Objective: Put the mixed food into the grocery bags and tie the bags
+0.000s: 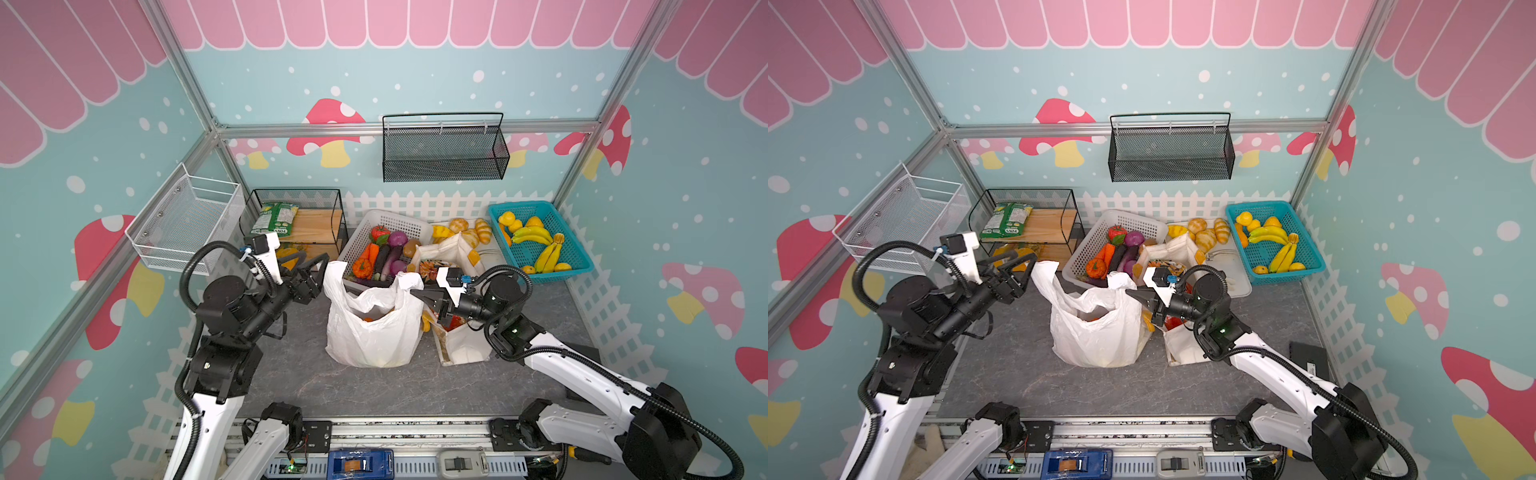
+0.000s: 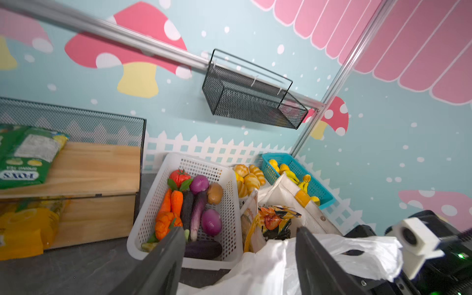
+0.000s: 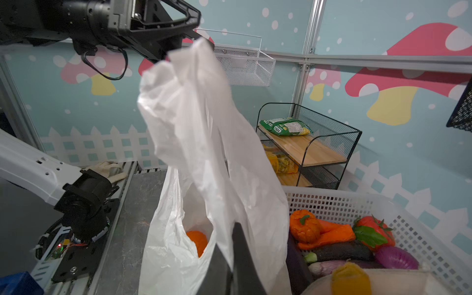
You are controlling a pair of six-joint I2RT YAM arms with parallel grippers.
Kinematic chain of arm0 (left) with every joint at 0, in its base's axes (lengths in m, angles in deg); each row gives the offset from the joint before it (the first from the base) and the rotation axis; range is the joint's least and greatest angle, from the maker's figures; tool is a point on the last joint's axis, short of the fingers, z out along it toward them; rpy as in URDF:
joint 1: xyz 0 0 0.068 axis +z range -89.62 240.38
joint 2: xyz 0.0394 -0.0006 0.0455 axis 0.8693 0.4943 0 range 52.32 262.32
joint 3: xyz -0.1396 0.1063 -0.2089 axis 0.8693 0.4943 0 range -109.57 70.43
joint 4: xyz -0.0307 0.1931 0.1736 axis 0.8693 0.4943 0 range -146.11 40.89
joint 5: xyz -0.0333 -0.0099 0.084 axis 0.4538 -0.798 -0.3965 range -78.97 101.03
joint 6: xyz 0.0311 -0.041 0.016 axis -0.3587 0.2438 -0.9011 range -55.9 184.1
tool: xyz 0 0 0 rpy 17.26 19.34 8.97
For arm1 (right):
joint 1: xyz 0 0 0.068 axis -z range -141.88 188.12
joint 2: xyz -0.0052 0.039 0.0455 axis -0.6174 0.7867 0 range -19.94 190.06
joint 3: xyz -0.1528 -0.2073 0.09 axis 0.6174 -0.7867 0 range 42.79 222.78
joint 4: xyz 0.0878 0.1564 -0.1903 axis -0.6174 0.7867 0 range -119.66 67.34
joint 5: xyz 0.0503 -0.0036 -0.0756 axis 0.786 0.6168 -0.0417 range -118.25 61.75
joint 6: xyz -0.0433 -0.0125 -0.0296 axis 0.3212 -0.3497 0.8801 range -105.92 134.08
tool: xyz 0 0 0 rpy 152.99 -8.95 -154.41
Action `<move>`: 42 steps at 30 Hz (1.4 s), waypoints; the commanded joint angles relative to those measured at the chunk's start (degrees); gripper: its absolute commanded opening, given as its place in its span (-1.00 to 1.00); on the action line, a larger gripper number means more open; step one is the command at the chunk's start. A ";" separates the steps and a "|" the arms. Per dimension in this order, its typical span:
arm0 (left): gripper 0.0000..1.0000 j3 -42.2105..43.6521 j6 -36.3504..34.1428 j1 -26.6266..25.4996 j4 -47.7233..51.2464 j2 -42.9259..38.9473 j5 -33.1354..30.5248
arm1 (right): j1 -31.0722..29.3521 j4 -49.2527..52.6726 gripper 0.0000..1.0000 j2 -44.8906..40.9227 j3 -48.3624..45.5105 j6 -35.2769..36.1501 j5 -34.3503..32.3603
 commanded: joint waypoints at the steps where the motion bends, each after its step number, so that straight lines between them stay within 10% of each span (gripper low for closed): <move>1: 0.32 -1.57 -3.52 -1.47 -1.98 -1.64 2.87 | 0.08 -1.38 -0.97 0.76 2.08 -6.04 0.51; 9: 0.19 -3.03 -6.44 -15.40 -5.06 0.57 9.19 | 0.12 -1.59 -1.00 2.49 3.14 -9.84 0.29; 32: 0.53 -11.67 -33.07 -42.84 2.38 22.70 -22.45 | 0.11 -3.77 -1.00 3.59 2.98 -13.33 2.47; 42: 0.17 -15.72 -39.51 -46.32 4.87 28.90 -33.23 | 0.13 -3.43 -1.00 2.91 2.60 -12.97 2.03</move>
